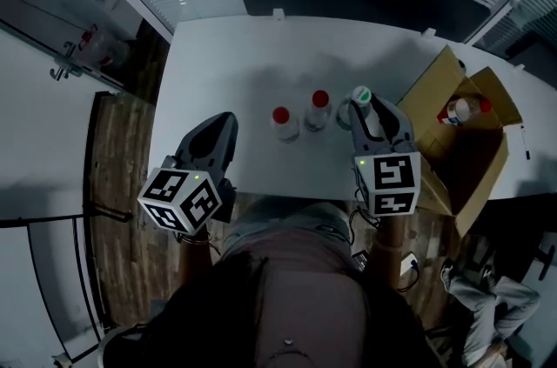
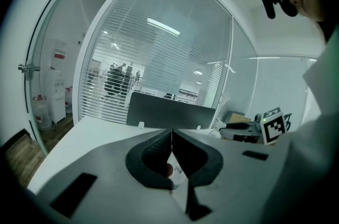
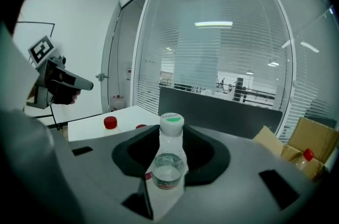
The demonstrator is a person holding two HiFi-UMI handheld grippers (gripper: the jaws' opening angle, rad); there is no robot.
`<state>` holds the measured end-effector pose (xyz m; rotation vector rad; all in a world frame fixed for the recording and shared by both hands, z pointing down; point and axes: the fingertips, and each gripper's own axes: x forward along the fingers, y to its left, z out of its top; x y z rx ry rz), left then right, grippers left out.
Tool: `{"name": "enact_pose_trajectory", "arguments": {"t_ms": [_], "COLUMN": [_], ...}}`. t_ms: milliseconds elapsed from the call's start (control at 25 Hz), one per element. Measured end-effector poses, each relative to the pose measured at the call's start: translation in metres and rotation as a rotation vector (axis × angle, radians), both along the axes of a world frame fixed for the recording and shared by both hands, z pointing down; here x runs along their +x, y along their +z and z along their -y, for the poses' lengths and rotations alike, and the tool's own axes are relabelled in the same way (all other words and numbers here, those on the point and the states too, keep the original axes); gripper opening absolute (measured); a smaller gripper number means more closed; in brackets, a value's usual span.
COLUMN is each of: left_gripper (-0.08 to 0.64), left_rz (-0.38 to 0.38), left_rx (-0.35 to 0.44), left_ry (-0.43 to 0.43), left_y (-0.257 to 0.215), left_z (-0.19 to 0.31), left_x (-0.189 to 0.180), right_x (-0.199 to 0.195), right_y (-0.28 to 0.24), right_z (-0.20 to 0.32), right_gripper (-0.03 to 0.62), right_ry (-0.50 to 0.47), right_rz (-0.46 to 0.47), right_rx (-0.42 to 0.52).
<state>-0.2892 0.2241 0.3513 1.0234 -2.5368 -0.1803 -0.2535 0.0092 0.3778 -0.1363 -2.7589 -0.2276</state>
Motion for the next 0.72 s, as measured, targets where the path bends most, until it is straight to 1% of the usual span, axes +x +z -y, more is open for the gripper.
{"name": "enact_pose_trajectory", "arguments": {"t_ms": [480,720], "left_gripper": [0.009,0.009], "left_rz": [0.006,0.006], "left_rx": [-0.001,0.0], "left_ry": [0.017,0.02], "left_y": [0.001,0.001], "left_z": [0.002,0.004], "left_x": [-0.001,-0.003], "right_x": [0.0,-0.003], "right_y": [0.024,0.035], "right_z": [0.001,0.002], "right_gripper": [0.149,0.149], "right_ry": [0.043,0.054], "right_rz": [-0.008,-0.051], "right_rx": [0.002,0.019]}}
